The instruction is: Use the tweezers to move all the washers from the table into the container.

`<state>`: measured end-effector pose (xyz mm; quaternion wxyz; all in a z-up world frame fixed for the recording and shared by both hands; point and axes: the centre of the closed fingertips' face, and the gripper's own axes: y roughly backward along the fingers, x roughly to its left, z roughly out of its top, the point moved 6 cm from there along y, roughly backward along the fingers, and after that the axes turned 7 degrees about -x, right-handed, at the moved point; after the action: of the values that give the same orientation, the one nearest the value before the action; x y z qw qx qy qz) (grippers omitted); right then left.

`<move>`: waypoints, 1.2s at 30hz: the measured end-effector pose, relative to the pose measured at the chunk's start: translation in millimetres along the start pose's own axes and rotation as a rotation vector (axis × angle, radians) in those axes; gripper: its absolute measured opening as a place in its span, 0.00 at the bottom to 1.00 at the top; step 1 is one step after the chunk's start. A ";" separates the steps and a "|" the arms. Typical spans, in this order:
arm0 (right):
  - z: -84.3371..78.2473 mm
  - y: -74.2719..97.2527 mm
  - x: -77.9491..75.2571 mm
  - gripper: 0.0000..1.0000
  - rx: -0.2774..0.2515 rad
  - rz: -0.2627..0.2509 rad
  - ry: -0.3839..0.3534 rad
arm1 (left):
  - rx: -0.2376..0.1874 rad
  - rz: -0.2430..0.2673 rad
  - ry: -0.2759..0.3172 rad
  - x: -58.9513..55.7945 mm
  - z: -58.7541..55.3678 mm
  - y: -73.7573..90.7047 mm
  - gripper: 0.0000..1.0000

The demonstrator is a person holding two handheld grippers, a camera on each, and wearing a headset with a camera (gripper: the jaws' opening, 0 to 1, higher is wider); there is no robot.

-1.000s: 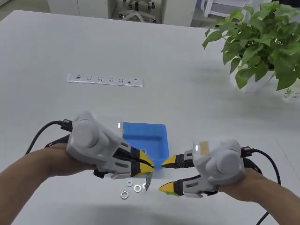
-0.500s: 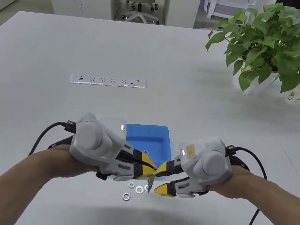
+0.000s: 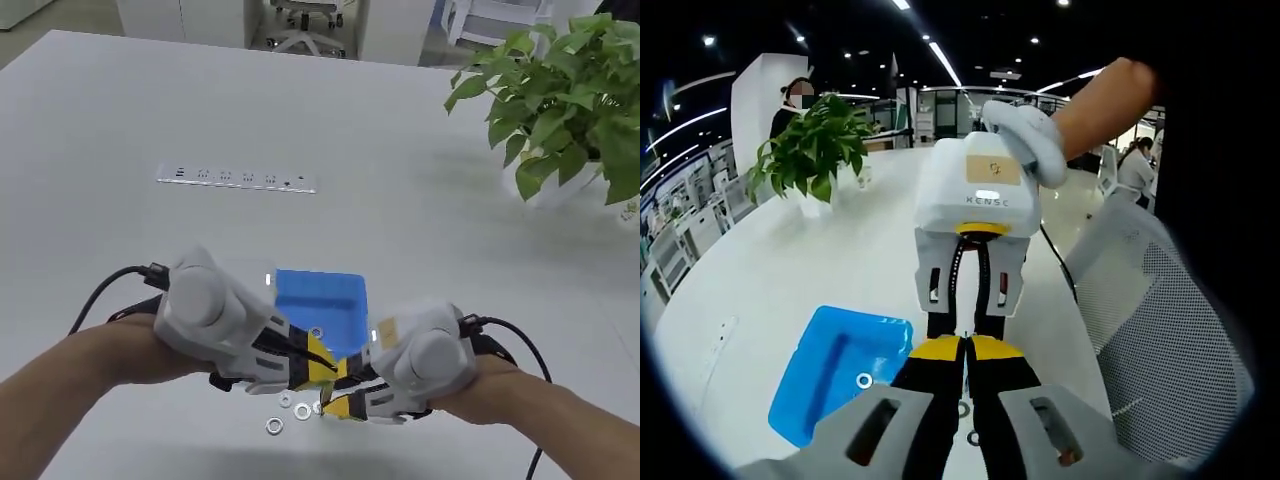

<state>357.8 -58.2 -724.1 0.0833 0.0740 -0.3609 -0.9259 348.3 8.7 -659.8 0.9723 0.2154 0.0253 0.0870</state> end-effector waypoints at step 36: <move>-3.1 -3.6 1.3 0.08 -0.019 -0.007 -0.080 | 0.005 0.000 0.000 -1.3 1.6 -2.2 0.05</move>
<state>356.8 -57.9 -728.9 0.0662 0.0376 -0.3548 -0.9318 347.5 5.8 -659.3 0.9718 0.2176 0.0253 0.0871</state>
